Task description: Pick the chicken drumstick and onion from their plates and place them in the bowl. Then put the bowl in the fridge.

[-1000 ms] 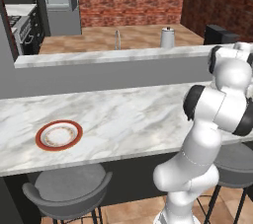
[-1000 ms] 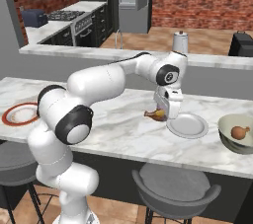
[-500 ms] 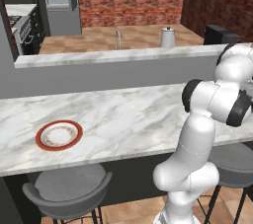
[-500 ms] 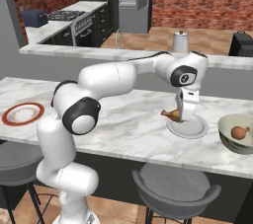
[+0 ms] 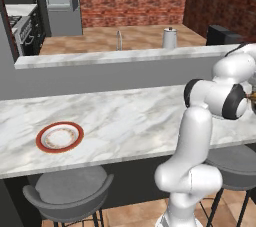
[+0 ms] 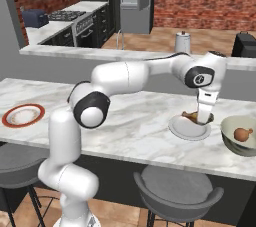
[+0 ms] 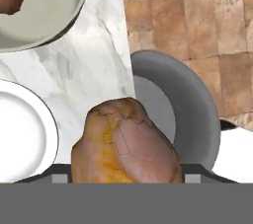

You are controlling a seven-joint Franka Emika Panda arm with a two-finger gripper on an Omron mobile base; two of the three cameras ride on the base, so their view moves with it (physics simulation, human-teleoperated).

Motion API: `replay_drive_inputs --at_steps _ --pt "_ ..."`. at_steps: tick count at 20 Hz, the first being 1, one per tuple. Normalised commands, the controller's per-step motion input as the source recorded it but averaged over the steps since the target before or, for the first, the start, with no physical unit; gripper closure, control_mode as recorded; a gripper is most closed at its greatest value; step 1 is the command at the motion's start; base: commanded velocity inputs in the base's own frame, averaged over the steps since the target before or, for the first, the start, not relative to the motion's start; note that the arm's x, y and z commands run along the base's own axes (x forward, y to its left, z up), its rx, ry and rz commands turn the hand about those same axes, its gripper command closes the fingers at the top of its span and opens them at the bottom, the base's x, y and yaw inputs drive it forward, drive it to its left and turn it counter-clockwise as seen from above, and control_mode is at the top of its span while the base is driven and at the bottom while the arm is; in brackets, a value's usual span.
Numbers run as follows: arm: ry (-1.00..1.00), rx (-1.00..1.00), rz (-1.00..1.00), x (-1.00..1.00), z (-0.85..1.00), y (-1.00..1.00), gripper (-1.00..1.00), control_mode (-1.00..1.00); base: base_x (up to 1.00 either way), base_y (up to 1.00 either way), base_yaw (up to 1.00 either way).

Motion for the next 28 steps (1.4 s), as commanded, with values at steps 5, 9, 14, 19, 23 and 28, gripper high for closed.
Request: replay_drive_inputs --at_steps 5,9,14,19,23,28 --pt "-0.06 -0.12 -0.10 0.00 -0.01 -0.60 1.00 -1.00 0.00 0.00 0.00" --pt "-0.16 -0.14 -0.01 0.01 -0.07 -0.46 1.00 -1.00 0.00 0.00 0.00" --pt "-0.17 -0.08 0.01 0.14 -0.08 -0.35 1.00 -1.00 0.00 0.00 0.00" --pt "-0.06 -0.08 0.05 0.10 -0.18 -0.30 1.00 -1.00 0.00 0.00 0.00" --pt "-0.05 -0.14 0.10 0.01 -0.32 -0.17 1.00 -1.00 0.00 0.00 0.00" --pt "0.02 -0.17 0.11 0.15 -0.12 -0.22 1.00 -1.00 0.00 0.00 0.00"
